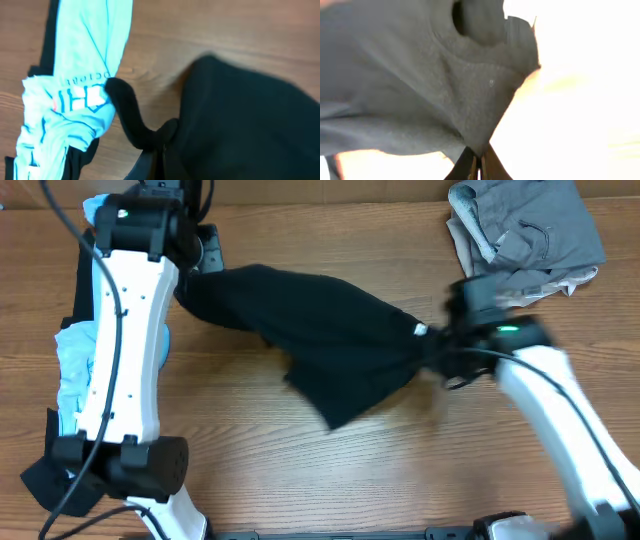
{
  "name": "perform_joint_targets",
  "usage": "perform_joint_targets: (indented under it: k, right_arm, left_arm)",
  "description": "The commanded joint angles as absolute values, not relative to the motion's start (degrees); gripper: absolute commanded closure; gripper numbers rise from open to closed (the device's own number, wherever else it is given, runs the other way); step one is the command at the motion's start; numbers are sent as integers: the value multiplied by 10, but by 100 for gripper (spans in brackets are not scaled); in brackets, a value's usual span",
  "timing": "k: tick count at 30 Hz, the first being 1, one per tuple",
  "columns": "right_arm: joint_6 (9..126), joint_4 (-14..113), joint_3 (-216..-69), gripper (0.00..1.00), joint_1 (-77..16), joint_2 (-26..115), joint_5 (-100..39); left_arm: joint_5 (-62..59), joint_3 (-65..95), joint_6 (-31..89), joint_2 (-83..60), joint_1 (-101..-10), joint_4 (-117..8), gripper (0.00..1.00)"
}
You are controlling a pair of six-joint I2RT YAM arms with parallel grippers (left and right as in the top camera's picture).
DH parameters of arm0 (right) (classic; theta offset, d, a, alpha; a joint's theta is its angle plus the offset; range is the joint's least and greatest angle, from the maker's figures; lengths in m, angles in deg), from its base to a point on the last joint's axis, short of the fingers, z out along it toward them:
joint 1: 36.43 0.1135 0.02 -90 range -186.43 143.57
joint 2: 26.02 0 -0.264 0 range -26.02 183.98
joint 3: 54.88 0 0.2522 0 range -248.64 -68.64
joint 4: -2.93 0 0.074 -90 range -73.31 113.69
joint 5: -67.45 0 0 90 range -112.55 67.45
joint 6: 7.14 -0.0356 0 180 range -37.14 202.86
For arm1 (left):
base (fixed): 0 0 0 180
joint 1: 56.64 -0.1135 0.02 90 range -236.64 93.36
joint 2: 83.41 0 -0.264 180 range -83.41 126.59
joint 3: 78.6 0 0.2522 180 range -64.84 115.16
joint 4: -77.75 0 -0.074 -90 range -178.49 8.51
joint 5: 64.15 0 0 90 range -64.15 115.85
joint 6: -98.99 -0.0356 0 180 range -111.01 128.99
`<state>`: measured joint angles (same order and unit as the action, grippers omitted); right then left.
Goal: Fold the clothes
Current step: 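Lift the black shirt with both grippers and stretch it wide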
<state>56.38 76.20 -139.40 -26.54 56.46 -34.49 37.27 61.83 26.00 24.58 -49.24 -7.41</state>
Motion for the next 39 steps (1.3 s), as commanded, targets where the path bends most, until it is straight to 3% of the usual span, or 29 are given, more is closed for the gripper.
perform_joint_targets:
  k: [1,9,25,39]
  right_arm:
    - [621,805,-1469,96,-315,500,-341]
    - [651,904,-1594,96,-370,458,-342]
    - [653,1054,-1813,96,-378,367,-341]
    - [679,1125,-1886,96,-378,396,-331]
  left_arm:
    - [400,651,259,176,-492,-73,96]
    - [452,653,259,71,-492,-78,96]
    - [496,652,260,-169,-491,-107,96]
    - [584,625,296,-149,-491,-2,96]
